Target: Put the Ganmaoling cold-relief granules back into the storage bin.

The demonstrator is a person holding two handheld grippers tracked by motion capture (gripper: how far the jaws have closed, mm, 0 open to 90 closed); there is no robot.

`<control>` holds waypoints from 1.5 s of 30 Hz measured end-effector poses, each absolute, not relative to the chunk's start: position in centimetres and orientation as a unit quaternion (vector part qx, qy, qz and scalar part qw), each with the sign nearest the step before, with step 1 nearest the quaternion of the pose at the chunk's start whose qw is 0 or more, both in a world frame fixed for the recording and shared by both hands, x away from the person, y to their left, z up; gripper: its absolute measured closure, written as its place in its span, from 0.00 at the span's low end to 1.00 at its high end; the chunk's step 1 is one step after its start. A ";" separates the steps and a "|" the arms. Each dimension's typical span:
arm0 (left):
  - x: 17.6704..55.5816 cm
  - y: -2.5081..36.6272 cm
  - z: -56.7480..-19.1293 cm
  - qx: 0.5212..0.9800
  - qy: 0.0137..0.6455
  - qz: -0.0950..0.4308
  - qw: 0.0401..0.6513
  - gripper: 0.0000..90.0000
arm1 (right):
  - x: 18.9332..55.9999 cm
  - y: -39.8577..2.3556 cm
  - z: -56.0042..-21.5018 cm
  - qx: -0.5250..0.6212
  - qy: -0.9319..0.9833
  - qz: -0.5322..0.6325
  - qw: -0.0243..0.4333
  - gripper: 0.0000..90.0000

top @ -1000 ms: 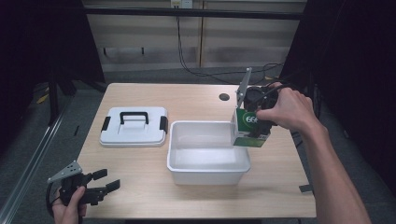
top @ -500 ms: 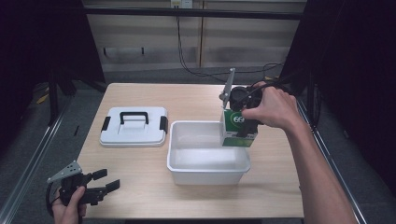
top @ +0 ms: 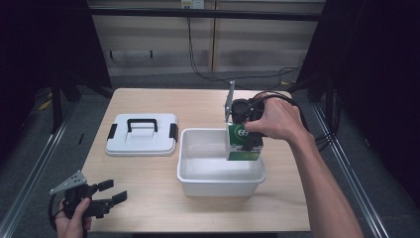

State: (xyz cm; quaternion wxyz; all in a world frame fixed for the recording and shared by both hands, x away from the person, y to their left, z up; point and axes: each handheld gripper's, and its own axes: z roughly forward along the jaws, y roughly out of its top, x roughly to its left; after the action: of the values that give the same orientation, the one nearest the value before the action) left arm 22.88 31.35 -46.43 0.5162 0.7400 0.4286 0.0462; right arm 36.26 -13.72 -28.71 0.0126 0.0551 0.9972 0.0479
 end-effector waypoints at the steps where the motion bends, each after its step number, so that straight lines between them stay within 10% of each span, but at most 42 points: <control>1: 22.9 31.3 -46.4 0.741 0.428 0.046 0.516 0.18 | 36.2 -13.6 -28.9 0.056 0.997 0.045 0.011 0.18; 45: 22.9 31.3 -46.4 0.741 0.427 0.046 0.517 0.18 | 36.7 -14.2 -36.7 0.044 0.998 0.039 -0.016 0.17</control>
State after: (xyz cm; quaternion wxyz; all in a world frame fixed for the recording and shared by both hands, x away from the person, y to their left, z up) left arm 22.91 31.33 -46.44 0.5166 0.7408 0.4269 0.0456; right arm 36.68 -14.19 -36.71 -0.0157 0.0442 0.9981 0.0390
